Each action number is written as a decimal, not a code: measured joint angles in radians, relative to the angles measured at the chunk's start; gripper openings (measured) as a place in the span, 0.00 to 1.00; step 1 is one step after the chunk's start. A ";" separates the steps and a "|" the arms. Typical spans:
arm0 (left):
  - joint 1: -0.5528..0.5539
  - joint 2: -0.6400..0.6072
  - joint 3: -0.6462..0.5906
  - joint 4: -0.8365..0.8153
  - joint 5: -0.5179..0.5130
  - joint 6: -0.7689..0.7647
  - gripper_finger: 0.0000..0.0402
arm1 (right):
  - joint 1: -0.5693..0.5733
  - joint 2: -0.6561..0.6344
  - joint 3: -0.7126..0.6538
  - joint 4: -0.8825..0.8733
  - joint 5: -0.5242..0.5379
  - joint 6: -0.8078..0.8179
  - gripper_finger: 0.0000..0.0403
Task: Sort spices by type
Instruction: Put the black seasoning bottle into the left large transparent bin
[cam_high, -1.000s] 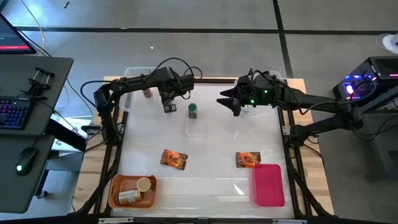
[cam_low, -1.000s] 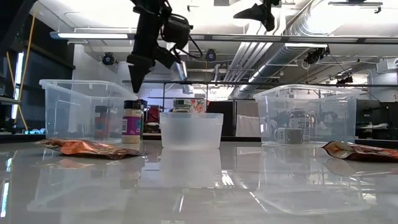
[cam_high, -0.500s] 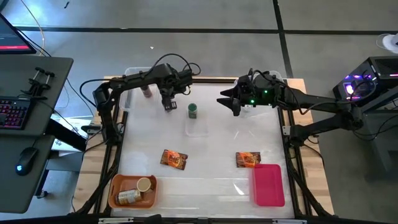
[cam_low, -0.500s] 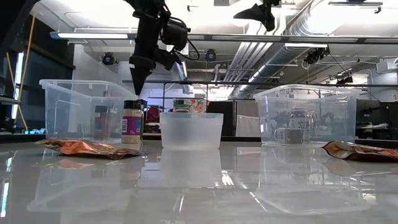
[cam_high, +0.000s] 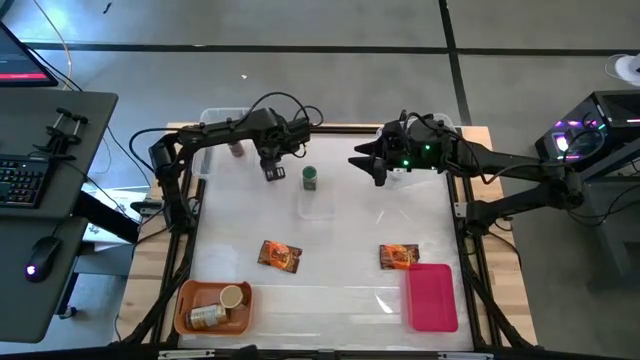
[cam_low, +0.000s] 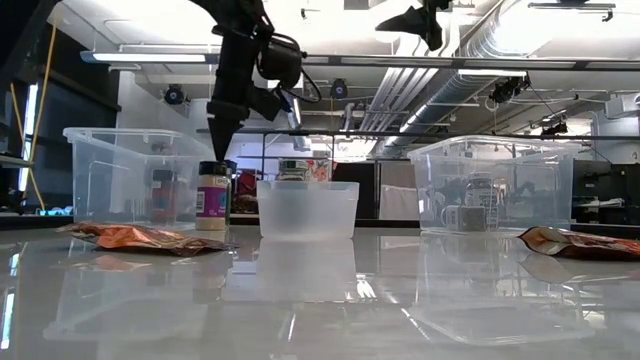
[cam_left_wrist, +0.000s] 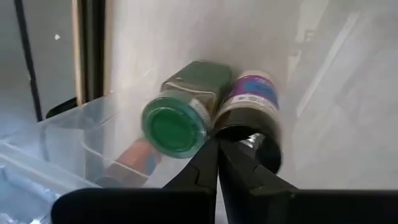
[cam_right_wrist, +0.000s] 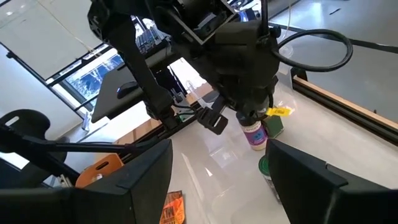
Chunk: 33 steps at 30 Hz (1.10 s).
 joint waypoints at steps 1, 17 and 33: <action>0.001 0.001 -0.004 0.002 -0.007 0.000 0.00 | 0.000 0.000 0.000 0.000 0.001 0.000 0.62; -0.054 -0.024 -0.086 0.006 -0.005 0.025 0.00 | 0.000 0.000 0.000 0.000 0.024 -0.023 0.62; -0.205 -0.060 -0.089 0.007 0.172 -0.054 0.00 | 0.000 0.000 0.000 -0.004 0.025 -0.019 0.62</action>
